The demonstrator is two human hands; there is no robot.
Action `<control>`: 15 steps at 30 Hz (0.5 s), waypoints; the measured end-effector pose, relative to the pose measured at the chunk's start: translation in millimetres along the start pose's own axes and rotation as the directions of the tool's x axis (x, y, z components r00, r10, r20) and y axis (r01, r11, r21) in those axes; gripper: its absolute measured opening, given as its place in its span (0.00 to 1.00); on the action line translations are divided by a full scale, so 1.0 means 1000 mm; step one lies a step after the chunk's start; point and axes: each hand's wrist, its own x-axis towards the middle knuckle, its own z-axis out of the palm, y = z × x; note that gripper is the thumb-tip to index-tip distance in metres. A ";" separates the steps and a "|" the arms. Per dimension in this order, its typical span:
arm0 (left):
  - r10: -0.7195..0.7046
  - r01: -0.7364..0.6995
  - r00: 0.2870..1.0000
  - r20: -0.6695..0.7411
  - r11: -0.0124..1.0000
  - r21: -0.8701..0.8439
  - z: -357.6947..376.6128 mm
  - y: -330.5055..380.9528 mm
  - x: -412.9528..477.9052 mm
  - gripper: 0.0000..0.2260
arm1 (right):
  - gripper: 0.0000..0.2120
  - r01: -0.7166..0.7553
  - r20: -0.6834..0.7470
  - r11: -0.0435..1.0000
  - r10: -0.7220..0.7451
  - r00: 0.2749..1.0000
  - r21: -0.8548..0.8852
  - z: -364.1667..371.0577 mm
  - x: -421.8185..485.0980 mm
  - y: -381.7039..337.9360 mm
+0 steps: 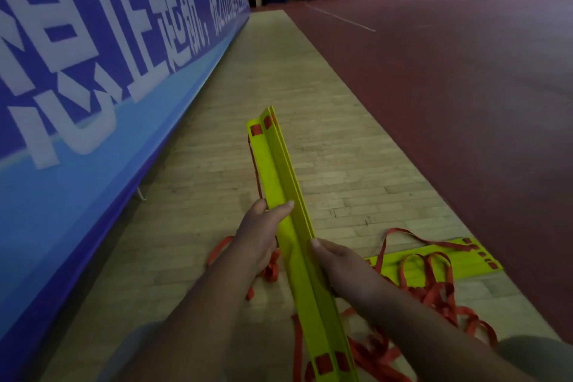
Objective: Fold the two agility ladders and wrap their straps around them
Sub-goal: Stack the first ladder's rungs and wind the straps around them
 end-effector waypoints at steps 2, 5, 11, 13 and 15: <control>-0.004 0.003 1.000 -0.016 0.998 -0.057 0.001 0.001 -0.001 0.20 | 0.13 0.021 0.018 1.000 -0.021 1.000 -0.003 0.001 -0.004 -0.003; 0.001 -0.002 1.000 -0.010 0.999 -0.051 0.007 0.003 -0.005 0.28 | 0.13 0.049 0.020 0.999 -0.049 0.999 -0.021 0.001 -0.005 -0.002; 0.020 -0.021 1.000 -0.014 0.996 -0.090 0.009 0.004 -0.008 0.19 | 0.13 0.010 0.068 0.996 -0.016 0.998 0.087 0.000 -0.007 -0.006; 0.013 -0.014 1.000 -0.008 0.993 -0.118 0.012 0.006 -0.010 0.14 | 0.13 -0.004 0.065 0.993 -0.004 0.998 0.114 0.000 -0.007 -0.006; 0.018 -0.019 1.000 -0.008 0.989 -0.144 0.013 0.007 -0.010 0.11 | 0.14 -0.011 0.062 0.991 0.003 0.998 0.134 -0.001 -0.006 -0.006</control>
